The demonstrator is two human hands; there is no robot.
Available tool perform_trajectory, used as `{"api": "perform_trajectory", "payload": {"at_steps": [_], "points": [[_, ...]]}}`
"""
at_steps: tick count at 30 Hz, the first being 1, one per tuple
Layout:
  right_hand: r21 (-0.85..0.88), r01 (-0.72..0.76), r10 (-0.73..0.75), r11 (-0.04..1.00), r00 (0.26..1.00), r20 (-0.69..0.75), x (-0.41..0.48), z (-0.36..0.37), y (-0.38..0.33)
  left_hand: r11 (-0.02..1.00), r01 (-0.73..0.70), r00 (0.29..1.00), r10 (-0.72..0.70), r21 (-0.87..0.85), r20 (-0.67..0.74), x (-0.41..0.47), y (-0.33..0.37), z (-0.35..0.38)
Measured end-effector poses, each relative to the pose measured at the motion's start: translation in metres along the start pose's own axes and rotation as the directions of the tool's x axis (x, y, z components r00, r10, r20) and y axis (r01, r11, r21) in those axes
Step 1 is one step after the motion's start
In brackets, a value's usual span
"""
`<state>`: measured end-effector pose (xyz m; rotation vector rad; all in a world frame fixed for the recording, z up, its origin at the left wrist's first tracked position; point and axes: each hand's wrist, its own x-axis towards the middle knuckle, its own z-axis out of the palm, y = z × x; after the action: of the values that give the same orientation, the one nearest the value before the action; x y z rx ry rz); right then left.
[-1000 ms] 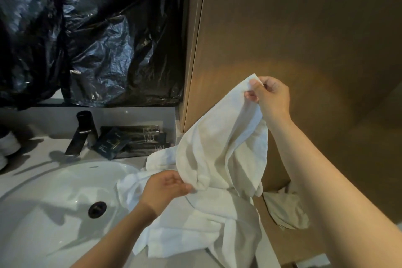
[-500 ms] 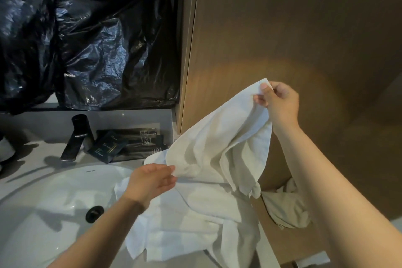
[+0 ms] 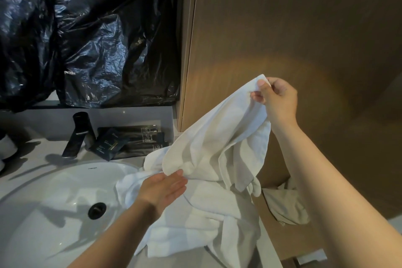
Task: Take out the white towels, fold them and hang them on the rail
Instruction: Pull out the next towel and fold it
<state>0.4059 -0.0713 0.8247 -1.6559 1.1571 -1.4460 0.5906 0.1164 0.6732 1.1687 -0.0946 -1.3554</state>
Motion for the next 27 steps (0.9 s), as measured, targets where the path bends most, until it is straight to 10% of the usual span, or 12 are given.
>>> {"api": "perform_trajectory", "payload": {"at_steps": [8, 14, 19, 27], "points": [[0.024, 0.001, -0.002, 1.0, 1.0, 0.007, -0.004, -0.005, -0.002, 0.998, 0.038, 0.987, -0.03, 0.047, -0.158, 0.003, 0.011, -0.005], [0.026, 0.015, -0.015, 1.0, 1.0, -0.004, -0.003, -0.01, -0.005, 0.879, -0.191, 0.953, 0.273, 0.436, -0.133, 0.012, 0.019, -0.025], [0.037, 0.027, -0.027, 0.999, 1.0, 0.005, -0.004, -0.007, -0.008, 0.414, -0.4, 0.87, 0.452, 0.817, 0.197, 0.006, 0.005, -0.033], [0.028, 0.059, -0.06, 0.998, 0.998, 0.003, 0.008, -0.013, -0.018, 0.113, -0.338, 0.81, 0.541, 0.934, 0.227, 0.017, 0.028, -0.032]]}}
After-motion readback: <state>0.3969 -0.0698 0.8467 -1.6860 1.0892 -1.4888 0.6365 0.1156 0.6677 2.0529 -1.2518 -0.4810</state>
